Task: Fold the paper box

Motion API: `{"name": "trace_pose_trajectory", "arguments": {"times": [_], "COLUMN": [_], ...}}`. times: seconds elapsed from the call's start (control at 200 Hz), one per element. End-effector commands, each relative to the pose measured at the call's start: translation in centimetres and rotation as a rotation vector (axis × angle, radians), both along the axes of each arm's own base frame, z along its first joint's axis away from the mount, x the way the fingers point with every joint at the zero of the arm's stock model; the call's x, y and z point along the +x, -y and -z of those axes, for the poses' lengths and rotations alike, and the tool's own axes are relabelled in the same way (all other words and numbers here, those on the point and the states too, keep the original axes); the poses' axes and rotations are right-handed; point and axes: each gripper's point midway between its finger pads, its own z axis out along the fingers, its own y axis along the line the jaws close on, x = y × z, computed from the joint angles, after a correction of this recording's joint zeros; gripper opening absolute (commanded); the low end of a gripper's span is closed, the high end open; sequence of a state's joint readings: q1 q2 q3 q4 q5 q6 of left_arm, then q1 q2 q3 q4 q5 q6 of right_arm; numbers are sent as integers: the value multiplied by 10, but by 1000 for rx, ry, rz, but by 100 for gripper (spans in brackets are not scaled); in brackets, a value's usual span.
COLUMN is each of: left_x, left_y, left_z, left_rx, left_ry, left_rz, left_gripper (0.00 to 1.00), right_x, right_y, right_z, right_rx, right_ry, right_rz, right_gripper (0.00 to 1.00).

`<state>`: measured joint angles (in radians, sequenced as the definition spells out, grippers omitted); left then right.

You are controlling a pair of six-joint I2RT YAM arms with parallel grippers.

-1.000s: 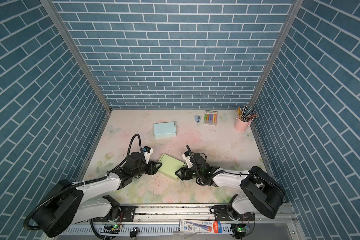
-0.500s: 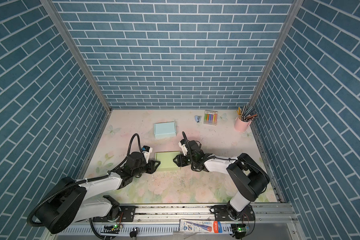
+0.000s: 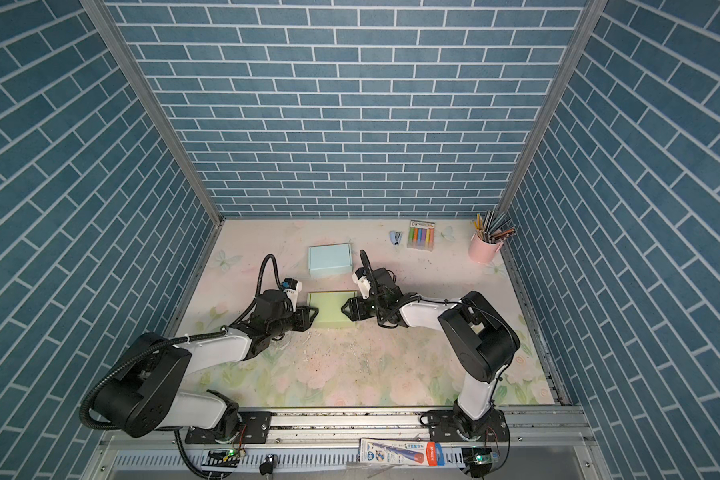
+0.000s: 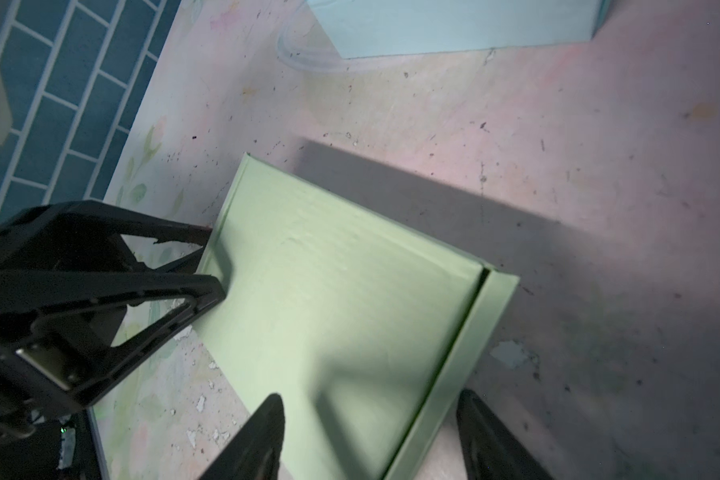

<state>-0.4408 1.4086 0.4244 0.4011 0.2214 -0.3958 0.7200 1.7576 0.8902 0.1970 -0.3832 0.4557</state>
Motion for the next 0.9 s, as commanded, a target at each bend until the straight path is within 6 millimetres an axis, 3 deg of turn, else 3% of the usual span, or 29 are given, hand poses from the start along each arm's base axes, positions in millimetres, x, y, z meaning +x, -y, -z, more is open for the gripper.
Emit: {"name": "trace_pose_trajectory", "arguments": {"times": [0.0,0.125,0.25,0.42,0.66,0.895], "left_x": [3,-1,-7,-10,-14,-11], "left_y": [-12,-27,-44,-70,-104,-137], "left_z": [-5,-11,-20,-42,-76,-110], "left_rx": [25,69,92,138,174,192], "left_ry": [23,45,75,131,234,383], "left_rz": [-38,-93,-158,-275,-424,-609], "left_gripper": [64,88,89,89,89,89], "right_x": [4,14,18,23,15,10], "right_y": [8,35,64,122,196,284], "right_z": [-16,-34,-53,-86,-129,-139], "right_rx": [25,-11,-68,-148,-132,-192], "right_ry": [44,117,211,372,595,737], "right_rz": [8,95,179,359,536,852], "right_gripper": [78,87,91,93,97,98]}}
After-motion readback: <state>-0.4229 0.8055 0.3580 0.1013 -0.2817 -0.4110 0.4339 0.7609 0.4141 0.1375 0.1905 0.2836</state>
